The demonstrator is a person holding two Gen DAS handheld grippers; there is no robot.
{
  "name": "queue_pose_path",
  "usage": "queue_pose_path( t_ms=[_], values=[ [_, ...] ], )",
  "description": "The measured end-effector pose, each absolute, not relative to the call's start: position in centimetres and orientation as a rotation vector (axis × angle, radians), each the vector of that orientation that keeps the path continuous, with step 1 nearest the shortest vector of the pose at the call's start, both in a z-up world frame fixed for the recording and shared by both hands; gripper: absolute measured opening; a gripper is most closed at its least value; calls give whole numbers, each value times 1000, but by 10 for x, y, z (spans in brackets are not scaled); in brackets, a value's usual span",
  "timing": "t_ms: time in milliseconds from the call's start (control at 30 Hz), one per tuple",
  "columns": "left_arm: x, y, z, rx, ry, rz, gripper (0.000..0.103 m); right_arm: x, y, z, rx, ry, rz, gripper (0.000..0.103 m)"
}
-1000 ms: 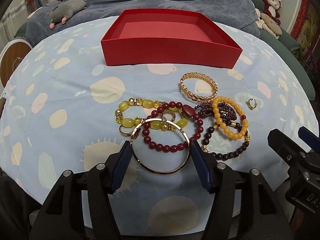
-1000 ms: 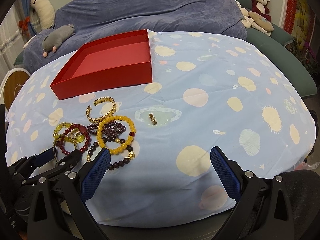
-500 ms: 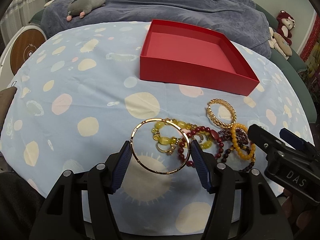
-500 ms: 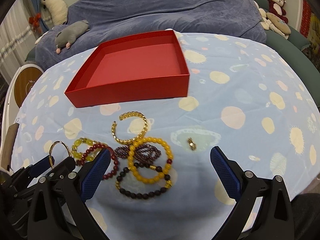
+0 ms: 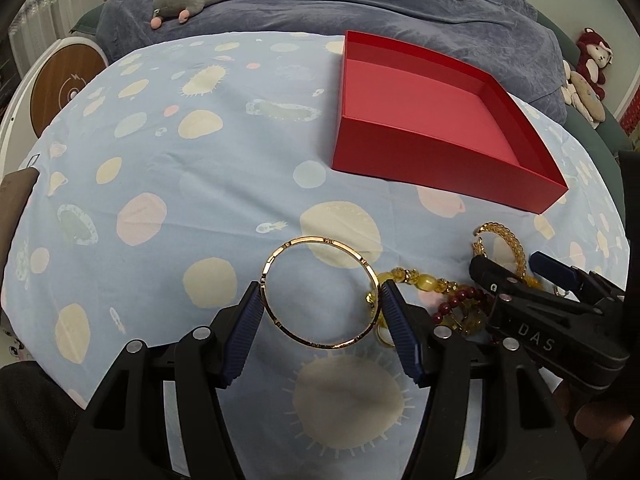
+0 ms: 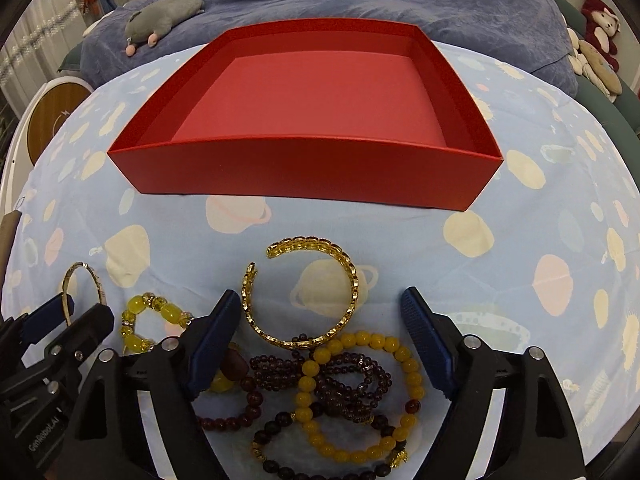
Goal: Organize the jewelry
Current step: 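Grasp the thin gold bangle with the left tool while the right tool grasps the gold chain cuff, then carry both bangles into the red box and open both tools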
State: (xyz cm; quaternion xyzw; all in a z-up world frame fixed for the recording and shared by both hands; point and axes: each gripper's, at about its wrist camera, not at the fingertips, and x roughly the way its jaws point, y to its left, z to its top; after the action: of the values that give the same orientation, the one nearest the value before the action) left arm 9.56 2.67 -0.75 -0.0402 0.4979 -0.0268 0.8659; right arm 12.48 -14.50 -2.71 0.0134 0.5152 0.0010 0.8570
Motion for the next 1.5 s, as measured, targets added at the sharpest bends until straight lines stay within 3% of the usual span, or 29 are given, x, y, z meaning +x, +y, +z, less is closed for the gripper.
queue_pose_path(
  t_ms=[67,133,167,600,933,1167,1500],
  values=[
    [97,28,-8,-87,1043,-53,58,124,-143,-27,13,1075,7,69],
    [99,28,-9,-92,1048,-56,58,123,-143,-25,11,1065,21,56],
    [100,28,-9,-95,1050,-58,58,123,-143,-25,10,1064,24,55],
    [114,17,25,-84,1019,-122,58,116,-162,24,101,979,88,54],
    [245,-21,82,-45,928,-236,58,238,-191,72,116,909,101,54],
    [341,-45,51,-7,988,-244,58,329,-200,39,101,992,85,54],
    [382,-53,1,26,1076,-233,57,371,-201,-7,63,1087,82,55]
  ],
)
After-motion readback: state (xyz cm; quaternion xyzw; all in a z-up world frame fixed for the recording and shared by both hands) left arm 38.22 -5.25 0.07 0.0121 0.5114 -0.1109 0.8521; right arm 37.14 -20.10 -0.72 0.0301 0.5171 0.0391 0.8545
